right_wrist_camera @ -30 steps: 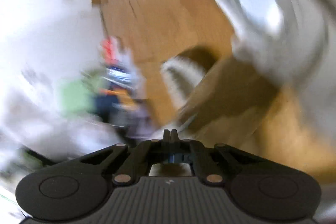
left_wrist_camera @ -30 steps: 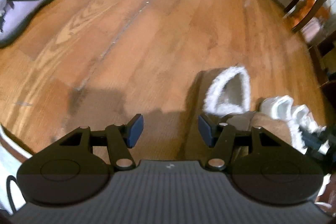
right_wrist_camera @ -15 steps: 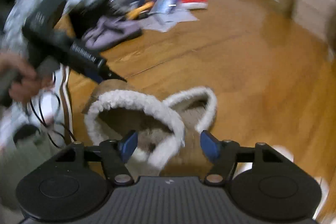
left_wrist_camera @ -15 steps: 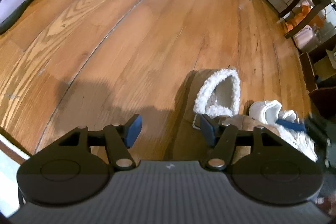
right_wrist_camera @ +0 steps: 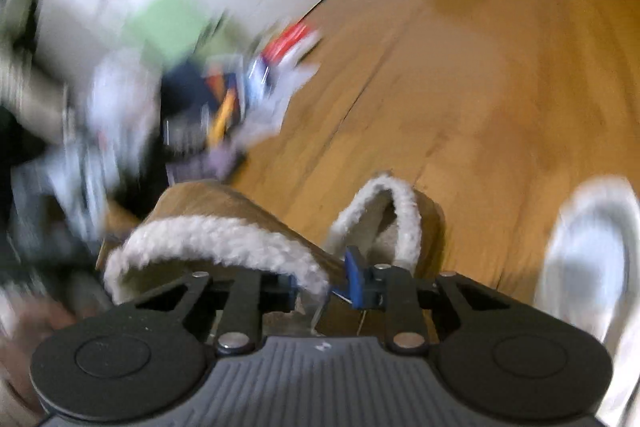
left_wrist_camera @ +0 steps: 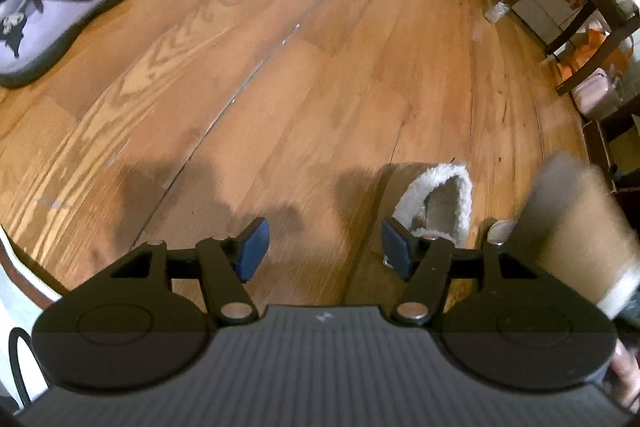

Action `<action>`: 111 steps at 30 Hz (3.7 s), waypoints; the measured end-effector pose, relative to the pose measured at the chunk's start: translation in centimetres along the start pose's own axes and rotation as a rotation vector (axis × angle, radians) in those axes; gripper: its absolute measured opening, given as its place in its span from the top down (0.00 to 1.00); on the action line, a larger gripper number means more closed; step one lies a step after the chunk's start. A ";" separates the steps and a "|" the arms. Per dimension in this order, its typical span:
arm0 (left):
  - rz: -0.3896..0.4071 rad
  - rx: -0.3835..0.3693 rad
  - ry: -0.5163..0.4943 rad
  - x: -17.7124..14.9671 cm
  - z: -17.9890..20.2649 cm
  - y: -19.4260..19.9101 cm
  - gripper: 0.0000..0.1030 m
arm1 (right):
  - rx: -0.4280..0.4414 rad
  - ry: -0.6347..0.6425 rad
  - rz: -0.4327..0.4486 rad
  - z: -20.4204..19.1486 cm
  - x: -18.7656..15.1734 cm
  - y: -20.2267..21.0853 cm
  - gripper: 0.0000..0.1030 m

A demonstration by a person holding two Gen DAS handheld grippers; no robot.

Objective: Organize scattered shoes

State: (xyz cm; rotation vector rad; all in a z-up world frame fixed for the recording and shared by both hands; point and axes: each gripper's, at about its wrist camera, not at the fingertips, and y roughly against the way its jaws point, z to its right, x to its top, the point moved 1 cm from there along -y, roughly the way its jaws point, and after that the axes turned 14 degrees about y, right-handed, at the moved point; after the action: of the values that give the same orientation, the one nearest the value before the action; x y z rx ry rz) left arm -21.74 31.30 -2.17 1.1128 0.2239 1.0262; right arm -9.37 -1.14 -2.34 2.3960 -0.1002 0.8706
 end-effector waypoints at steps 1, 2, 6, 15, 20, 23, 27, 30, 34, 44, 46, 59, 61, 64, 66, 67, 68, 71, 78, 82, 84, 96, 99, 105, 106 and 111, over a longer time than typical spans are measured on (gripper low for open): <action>-0.009 -0.003 -0.007 -0.2 0.3 -0.2 0.40 | -0.002 -0.065 0.021 0.5 -0.3 0.7 0.83; -0.019 -0.006 -0.015 -0.4 0.6 -0.4 0.40 | -0.023 -0.088 0.029 0.9 -0.4 1.2 0.83; -0.059 -0.011 -0.049 -1.6 1.7 -1.4 0.40 | -0.140 -0.155 0.019 2.3 -0.4 2.2 0.83; -0.106 0.031 -0.076 -3.1 2.5 -3.5 0.40 | -0.305 -0.307 0.021 6.0 -1.2 1.7 0.33; -0.111 0.059 -0.066 -3.0 2.1 -4.1 0.38 | -0.382 -0.039 0.032 1.7 -4.1 3.4 0.22; -0.119 0.079 -0.076 -3.3 2.2 -5.0 0.37 | -0.389 0.083 -0.047 0.5 -5.9 2.6 0.22; -0.143 0.094 -0.097 -4.1 2.8 -6.2 0.36 | -0.396 0.156 -0.137 -0.2 -7.2 0.5 0.22; -0.156 0.103 -0.122 -4.9 3.5 -6.5 0.34 | -0.401 0.211 -0.205 -0.7 -8.1 -1.1 0.22; -0.157 0.100 -0.150 -5.6 4.3 -5.9 0.34 | -0.446 0.221 -0.226 -1.1 -9.2 -0.7 0.22; -0.265 0.039 -0.276 -11.0 11.3 -3.7 0.13 | -0.650 0.099 -0.196 0.8 -8.9 8.4 0.15; -0.274 0.036 -0.339 -13.0 13.3 -2.9 0.03 | -0.702 0.106 -0.174 0.6 -9.0 10.3 0.13; -0.253 0.023 -0.751 -25.6 21.9 1.7 0.00 | -0.969 0.140 -0.026 -1.0 -10.6 21.7 0.06; -0.262 0.019 -0.767 -26.5 22.3 1.9 0.00 | -0.992 0.136 -0.017 -1.1 -11.2 22.6 0.06; -0.264 0.024 -0.788 -27.7 22.8 2.1 0.00 | -1.016 0.128 -0.011 -1.0 -11.9 23.8 0.06; -0.265 0.040 -0.800 -28.1 23.1 2.0 0.00 | -1.030 0.121 -0.005 -0.8 -12.3 24.7 0.06; -0.268 0.043 -0.807 -28.4 23.2 1.8 0.00 | -1.031 0.120 -0.005 -0.7 -12.3 24.9 0.06; -0.272 0.043 -0.814 -28.7 23.4 1.7 0.00 | -1.032 0.119 -0.005 -0.6 -12.4 25.1 0.06; -0.286 0.041 -0.828 -29.1 24.0 1.3 0.00 | -1.034 0.115 -0.004 -0.3 -12.6 25.7 0.06; -0.408 -0.020 -0.832 -28.0 27.2 -0.7 0.00 | -0.941 0.103 -0.097 2.9 -10.9 27.4 0.05; -0.397 -0.018 -0.851 -26.7 29.6 -2.3 0.00 | -0.884 0.076 -0.189 5.9 -8.5 28.7 0.06; -0.419 -0.046 -0.846 -25.7 30.5 -3.3 0.00 | -0.982 0.097 -0.262 7.6 -6.5 29.5 0.06; -0.554 -0.170 -0.840 -24.7 35.3 -9.1 0.00 | -1.047 -0.167 -0.510 16.8 -0.2 32.4 0.34; -0.566 -0.189 -0.811 -25.1 36.6 -10.5 0.00 | -1.049 -0.208 -0.552 18.9 1.2 32.8 0.51; -0.602 -0.235 -0.809 -27.1 40.5 -12.4 0.00 | -1.042 -0.257 -0.655 22.8 3.8 33.3 0.87; -0.612 -0.242 -0.816 -27.7 41.2 -12.7 0.00 | -1.041 -0.265 -0.672 23.4 4.2 33.4 0.87; -0.664 -0.236 -0.855 -31.0 44.7 -13.7 0.00 | -1.001 -0.289 -0.754 26.7 5.4 33.5 0.74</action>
State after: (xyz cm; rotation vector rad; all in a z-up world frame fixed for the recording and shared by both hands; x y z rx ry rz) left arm -3.51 -21.68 -2.28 1.0589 -0.2094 -0.0537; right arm 1.37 -42.85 1.16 1.3940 0.2049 0.0449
